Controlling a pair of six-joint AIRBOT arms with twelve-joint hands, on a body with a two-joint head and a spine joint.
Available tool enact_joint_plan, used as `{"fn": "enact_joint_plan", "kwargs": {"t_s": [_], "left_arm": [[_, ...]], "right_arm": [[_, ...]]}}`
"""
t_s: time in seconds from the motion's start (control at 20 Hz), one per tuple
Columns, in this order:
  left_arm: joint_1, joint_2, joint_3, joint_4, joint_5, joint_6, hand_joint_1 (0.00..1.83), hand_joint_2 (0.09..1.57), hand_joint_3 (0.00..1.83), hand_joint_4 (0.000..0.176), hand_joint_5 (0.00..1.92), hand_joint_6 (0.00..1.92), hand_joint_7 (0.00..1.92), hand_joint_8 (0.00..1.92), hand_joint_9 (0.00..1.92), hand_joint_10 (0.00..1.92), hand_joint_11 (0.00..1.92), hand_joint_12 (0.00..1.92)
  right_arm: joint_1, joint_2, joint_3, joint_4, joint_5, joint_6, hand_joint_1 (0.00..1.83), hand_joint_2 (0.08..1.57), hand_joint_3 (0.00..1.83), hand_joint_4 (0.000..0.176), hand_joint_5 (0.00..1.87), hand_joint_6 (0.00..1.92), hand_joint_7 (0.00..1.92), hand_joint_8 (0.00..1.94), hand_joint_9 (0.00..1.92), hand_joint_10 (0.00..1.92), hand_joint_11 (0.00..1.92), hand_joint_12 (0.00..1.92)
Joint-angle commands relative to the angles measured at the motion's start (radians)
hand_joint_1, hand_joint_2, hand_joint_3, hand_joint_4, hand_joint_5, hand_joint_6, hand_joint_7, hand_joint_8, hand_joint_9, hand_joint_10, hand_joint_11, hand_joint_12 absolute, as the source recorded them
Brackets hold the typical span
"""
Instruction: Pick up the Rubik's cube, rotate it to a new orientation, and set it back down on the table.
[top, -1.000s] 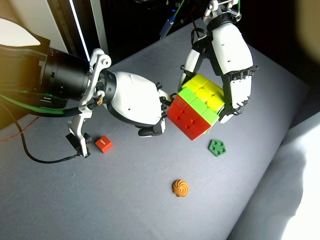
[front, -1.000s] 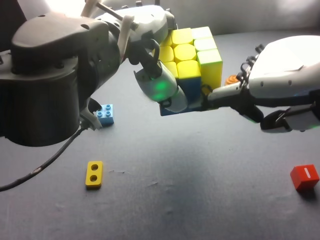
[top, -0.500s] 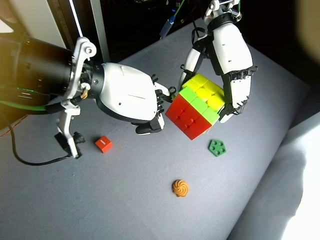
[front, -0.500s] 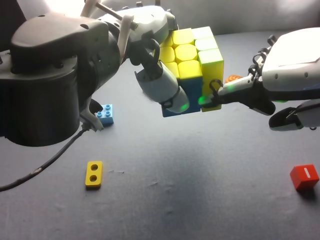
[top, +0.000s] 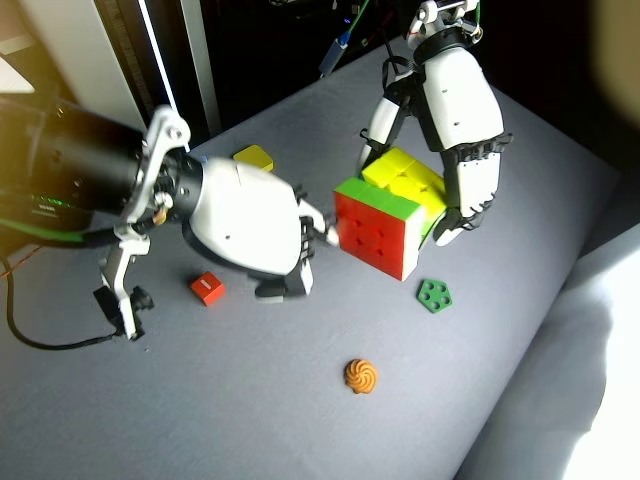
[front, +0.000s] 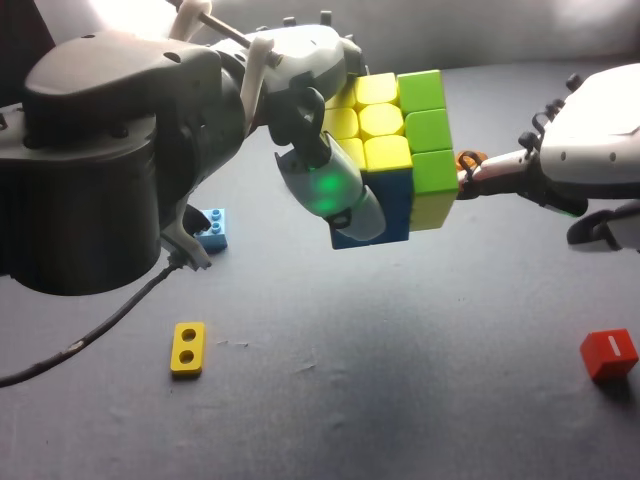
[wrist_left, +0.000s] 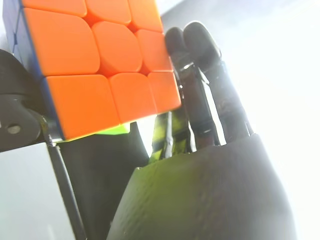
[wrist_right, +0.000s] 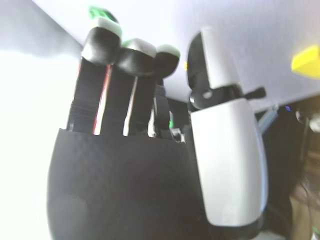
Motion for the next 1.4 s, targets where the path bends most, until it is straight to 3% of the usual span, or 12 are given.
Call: {"fn": "enact_joint_plan", "kwargs": {"t_s": [0.0, 0.25, 0.3, 0.4, 0.5, 0.55, 0.6, 0.65, 0.8, 0.9, 1.25, 1.35], "left_arm": [[-0.017, -0.003, -0.002, 0.070, 0.009, -0.011, 1.35, 1.19, 0.00, 0.000, 0.88, 0.97, 0.81, 1.35, 0.68, 1.51, 0.40, 1.40], [-0.017, -0.003, -0.003, 0.070, 0.009, -0.011, 1.35, 1.20, 0.00, 0.000, 0.87, 0.98, 0.79, 1.37, 0.67, 1.52, 0.39, 1.37], [-0.017, -0.003, -0.003, 0.070, 0.009, -0.011, 1.35, 1.20, 0.00, 0.000, 0.87, 0.98, 0.80, 1.36, 0.69, 1.51, 0.41, 1.37], [-0.018, -0.003, -0.003, 0.070, 0.009, -0.011, 1.35, 1.19, 0.00, 0.000, 0.87, 1.00, 0.82, 1.33, 0.69, 1.50, 0.41, 1.37], [-0.019, -0.003, -0.003, 0.070, 0.009, -0.011, 1.35, 1.20, 0.00, 0.000, 0.88, 0.99, 0.79, 1.37, 0.66, 1.53, 0.39, 1.39], [-0.020, -0.002, -0.003, 0.070, 0.009, -0.011, 1.35, 1.20, 0.00, 0.000, 0.87, 1.02, 0.80, 1.36, 0.67, 1.51, 0.38, 1.39], [-0.020, -0.002, -0.003, 0.070, 0.009, -0.011, 1.35, 1.20, 0.00, 0.000, 0.87, 1.02, 0.80, 1.36, 0.67, 1.51, 0.38, 1.39], [-0.020, -0.002, -0.002, 0.070, 0.009, -0.011, 1.35, 1.19, 0.00, 0.000, 0.88, 1.01, 0.82, 1.31, 0.68, 1.49, 0.39, 1.37], [-0.020, -0.002, -0.002, 0.070, 0.009, -0.011, 1.35, 1.19, 0.00, 0.000, 0.89, 0.95, 0.83, 1.32, 0.69, 1.50, 0.41, 1.38], [-0.020, -0.002, -0.002, 0.070, 0.009, -0.011, 1.35, 1.18, 0.00, 0.000, 0.90, 0.96, 0.84, 1.29, 0.70, 1.47, 0.41, 1.37], [-0.019, -0.003, -0.002, 0.070, 0.011, -0.011, 1.34, 1.21, 0.00, 0.000, 0.86, 1.00, 0.77, 1.42, 0.65, 1.55, 0.38, 1.40], [-0.019, -0.003, -0.002, 0.070, 0.012, -0.011, 1.35, 1.20, 0.00, 0.000, 0.86, 1.00, 0.79, 1.38, 0.67, 1.53, 0.38, 1.40]], "right_arm": [[0.014, -0.006, -0.002, 0.014, -0.019, 0.000, 1.34, 1.16, 0.02, 0.000, 0.27, 0.01, 0.85, 1.31, 0.89, 1.81, 0.66, 1.82], [0.037, -0.001, -0.006, 0.014, 0.022, 0.001, 1.34, 1.15, 0.00, 0.000, 0.32, 0.01, 0.88, 1.25, 0.87, 1.86, 0.68, 1.91], [0.040, 0.003, -0.008, 0.014, 0.023, 0.001, 1.30, 1.11, 0.00, 0.000, 0.19, 0.00, 0.82, 1.59, 0.91, 1.92, 0.75, 1.92], [0.050, 0.008, -0.008, 0.014, 0.025, 0.001, 1.28, 1.10, 0.00, 0.000, 0.18, 0.00, 0.80, 1.69, 0.94, 1.92, 0.78, 1.92], [0.060, 0.012, -0.008, 0.014, 0.045, 0.008, 1.27, 1.11, 0.02, 0.000, 0.20, 0.00, 0.78, 1.69, 0.93, 1.92, 0.79, 1.92], [0.065, 0.015, -0.009, 0.014, 0.078, 0.029, 1.31, 1.15, 0.06, 0.000, 0.20, 0.00, 0.79, 1.44, 0.91, 1.92, 0.76, 1.92], [0.069, 0.018, -0.013, 0.014, 0.097, 0.042, 1.31, 1.15, 0.06, 0.000, 0.20, 0.00, 0.79, 1.44, 0.91, 1.92, 0.76, 1.92], [0.072, 0.023, -0.020, 0.013, 0.118, 0.042, 1.34, 1.15, 0.03, 0.000, 0.26, 0.01, 0.86, 1.29, 0.92, 1.89, 0.72, 1.92], [0.096, 0.046, -0.054, -0.018, 0.127, 0.042, 1.33, 1.18, 0.02, 0.000, 0.18, 0.00, 0.82, 1.35, 0.92, 1.92, 0.73, 1.92], [0.114, 0.052, -0.056, -0.018, 0.114, 0.044, 1.34, 1.16, 0.00, 0.000, 0.34, 0.02, 0.87, 1.26, 0.89, 1.87, 0.71, 1.92], [0.232, 0.101, -0.056, -0.018, 0.143, 0.081, 1.34, 1.17, 0.00, 0.000, 0.36, 0.01, 0.85, 1.30, 0.89, 1.92, 0.72, 1.92], [0.272, 0.119, -0.056, -0.018, 0.171, 0.112, 1.35, 1.15, 0.00, 0.000, 0.42, 0.02, 0.89, 1.23, 0.91, 1.87, 0.71, 1.92]]}}
